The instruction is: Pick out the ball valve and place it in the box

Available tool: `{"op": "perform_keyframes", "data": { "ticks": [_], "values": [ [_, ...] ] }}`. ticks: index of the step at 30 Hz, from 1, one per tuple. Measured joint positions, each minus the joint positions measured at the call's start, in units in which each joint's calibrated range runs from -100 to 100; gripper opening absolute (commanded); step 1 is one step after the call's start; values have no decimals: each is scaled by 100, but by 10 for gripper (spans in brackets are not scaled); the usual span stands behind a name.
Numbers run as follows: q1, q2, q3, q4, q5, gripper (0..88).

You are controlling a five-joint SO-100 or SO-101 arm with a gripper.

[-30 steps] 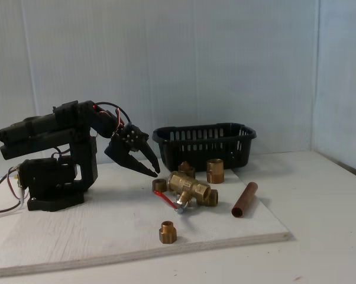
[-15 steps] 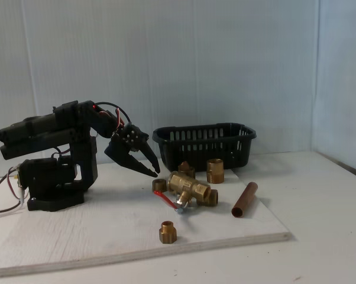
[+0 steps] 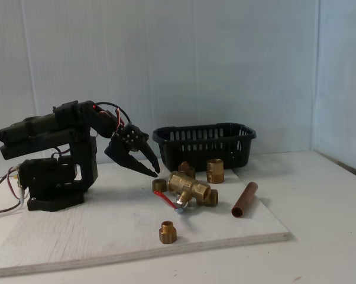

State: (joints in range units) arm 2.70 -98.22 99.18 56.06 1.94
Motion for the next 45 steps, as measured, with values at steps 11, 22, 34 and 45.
{"op": "perform_keyframes", "data": {
  "ticks": [11, 22, 34, 45],
  "values": [
    [-415, 0, 0, 241, -191, 10],
    [-741, -8, 0, 1307, -248, 10],
    [-1052, -8, 0, 989, -253, 10],
    [-652, -8, 0, -2227, -248, 11]
  ]
}}
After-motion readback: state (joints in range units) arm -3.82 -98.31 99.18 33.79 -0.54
